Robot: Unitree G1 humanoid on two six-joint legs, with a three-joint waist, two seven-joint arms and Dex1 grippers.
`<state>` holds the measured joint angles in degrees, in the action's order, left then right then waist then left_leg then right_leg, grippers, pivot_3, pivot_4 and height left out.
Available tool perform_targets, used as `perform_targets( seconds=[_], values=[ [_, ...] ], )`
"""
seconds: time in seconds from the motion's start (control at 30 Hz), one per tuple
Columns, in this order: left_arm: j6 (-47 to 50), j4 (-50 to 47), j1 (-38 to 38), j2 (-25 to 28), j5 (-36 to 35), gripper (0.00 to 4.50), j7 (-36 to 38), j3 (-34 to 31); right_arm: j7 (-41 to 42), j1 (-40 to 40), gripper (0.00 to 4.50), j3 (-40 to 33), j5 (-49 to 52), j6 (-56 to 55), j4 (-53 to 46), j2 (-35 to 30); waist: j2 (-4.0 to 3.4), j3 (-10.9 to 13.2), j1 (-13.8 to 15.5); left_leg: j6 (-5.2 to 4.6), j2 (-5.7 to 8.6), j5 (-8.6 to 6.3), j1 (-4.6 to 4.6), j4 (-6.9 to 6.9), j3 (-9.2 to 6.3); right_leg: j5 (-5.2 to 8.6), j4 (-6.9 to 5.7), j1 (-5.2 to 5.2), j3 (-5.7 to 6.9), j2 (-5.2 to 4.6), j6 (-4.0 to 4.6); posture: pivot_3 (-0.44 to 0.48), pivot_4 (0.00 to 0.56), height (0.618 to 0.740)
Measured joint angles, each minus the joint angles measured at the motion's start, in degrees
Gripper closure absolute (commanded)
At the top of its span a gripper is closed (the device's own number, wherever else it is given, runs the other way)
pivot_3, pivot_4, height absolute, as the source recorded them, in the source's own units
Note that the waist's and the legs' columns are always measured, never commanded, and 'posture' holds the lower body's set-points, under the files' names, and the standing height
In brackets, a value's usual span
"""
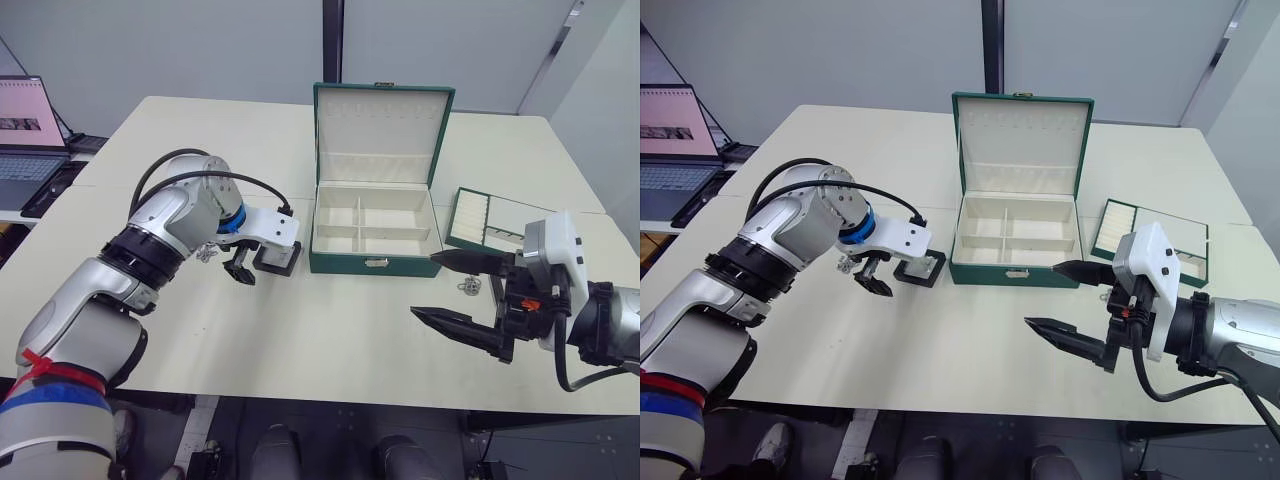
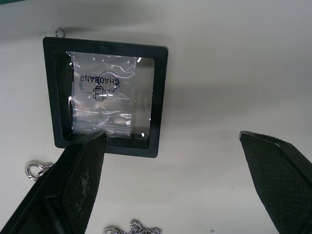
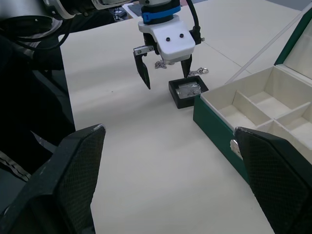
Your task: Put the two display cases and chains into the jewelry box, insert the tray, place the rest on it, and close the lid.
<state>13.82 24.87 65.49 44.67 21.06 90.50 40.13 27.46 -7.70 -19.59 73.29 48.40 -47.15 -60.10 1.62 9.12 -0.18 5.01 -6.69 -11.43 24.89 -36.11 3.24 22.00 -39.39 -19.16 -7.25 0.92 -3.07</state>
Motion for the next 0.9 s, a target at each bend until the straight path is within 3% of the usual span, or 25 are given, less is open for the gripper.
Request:
perform_targets(
  seconds=[0.17,0.27,0.67,0.9],
  values=[
    [-0.7,0.7,0.0,-0.6,1.5,0.0,0.1,0.0,0.0,0.6,0.02,-0.9,0.0,0.0,-0.1,-0.5,0.0,0.0,0.0,0.01,0.0,0.01,0.0,0.0,0.0,0.0,0.0,0.0,-0.01,0.0,0.0,0.0,0.15,0.74],
    [-0.7,0.7,0.0,-0.6,2.0,0.53,0.2,0.0,0.0,1.0,0.0,-1.2,0.0,0.0,-0.1,-0.6,0.0,0.0,0.0,0.01,0.0,0.01,0.0,0.0,0.0,0.0,-0.01,0.0,0.0,0.0,0.0,0.0,0.15,0.74],
    [-0.6,0.6,-0.4,-0.7,2.7,4.35,1.4,-0.1,0.1,2.1,0.0,-1.6,0.0,0.0,-0.2,-0.7,0.0,0.0,0.0,0.03,0.0,0.02,0.0,0.0,-0.01,0.0,-0.01,0.01,0.01,0.0,0.0,0.0,0.15,0.74],
    [-0.5,0.6,-0.9,-0.7,2.8,4.48,1.6,-0.1,0.0,2.7,0.0,-1.7,0.0,0.0,-0.2,-0.7,0.0,0.0,0.0,0.03,0.0,0.02,0.0,0.0,-0.01,0.0,-0.01,0.01,0.0,0.0,0.0,0.0,0.15,0.74]
  ],
)
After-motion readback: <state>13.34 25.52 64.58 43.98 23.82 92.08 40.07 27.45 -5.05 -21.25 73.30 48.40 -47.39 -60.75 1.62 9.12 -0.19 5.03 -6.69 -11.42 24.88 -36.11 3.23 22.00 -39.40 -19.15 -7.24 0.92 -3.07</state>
